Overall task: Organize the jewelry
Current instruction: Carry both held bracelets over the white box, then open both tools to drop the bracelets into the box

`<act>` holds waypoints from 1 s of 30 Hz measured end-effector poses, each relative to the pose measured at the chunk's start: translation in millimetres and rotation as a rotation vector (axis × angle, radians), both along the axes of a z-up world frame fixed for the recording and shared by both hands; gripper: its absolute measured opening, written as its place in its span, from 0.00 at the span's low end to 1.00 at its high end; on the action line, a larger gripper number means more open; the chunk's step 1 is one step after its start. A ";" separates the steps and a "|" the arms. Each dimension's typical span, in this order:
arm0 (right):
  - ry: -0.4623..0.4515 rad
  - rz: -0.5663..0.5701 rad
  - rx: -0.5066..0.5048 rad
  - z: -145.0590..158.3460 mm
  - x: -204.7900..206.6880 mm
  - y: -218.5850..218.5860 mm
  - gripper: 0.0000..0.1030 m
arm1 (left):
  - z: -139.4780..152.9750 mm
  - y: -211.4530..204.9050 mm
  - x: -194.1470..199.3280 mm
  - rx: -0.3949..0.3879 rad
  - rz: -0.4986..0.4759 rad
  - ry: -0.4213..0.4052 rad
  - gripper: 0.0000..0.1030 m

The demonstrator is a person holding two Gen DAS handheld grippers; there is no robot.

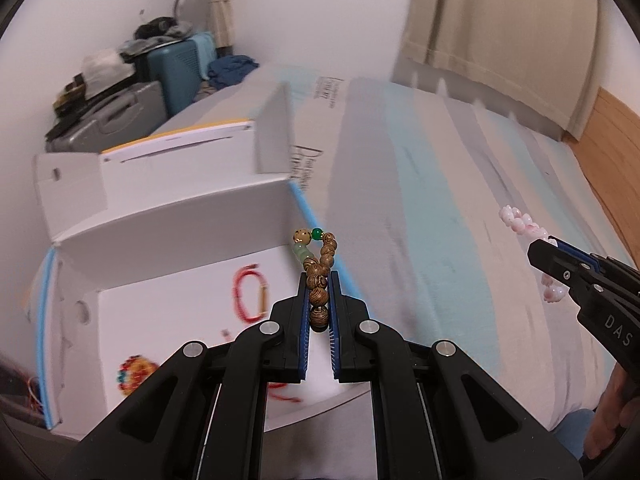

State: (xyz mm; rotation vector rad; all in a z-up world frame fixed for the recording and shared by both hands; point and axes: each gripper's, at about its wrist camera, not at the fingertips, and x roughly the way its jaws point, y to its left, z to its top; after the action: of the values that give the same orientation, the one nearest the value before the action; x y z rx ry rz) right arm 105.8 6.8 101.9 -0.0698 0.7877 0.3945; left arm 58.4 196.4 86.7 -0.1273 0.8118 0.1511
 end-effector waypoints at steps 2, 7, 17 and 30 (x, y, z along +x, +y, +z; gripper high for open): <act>-0.002 0.026 0.000 0.6 -5.9 18.6 0.18 | 0.6 14.6 -8.0 -0.002 0.020 0.000 0.07; -0.001 0.093 -0.007 -1.7 -18.0 63.5 0.18 | 0.0 52.9 -27.5 -0.006 0.077 0.006 0.07; 0.053 0.228 -0.051 -35.0 -32.6 153.1 0.18 | -22.0 119.2 -55.9 -0.023 0.180 0.058 0.07; 0.211 0.281 -0.125 -99.1 -17.9 211.1 0.18 | -76.9 162.2 -58.5 -0.065 0.217 0.192 0.07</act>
State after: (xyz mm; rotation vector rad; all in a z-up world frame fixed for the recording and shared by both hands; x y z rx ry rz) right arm 87.9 217.9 2.8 -0.2609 1.0146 0.6252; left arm -0.1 358.7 9.8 -0.2649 0.9942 0.3457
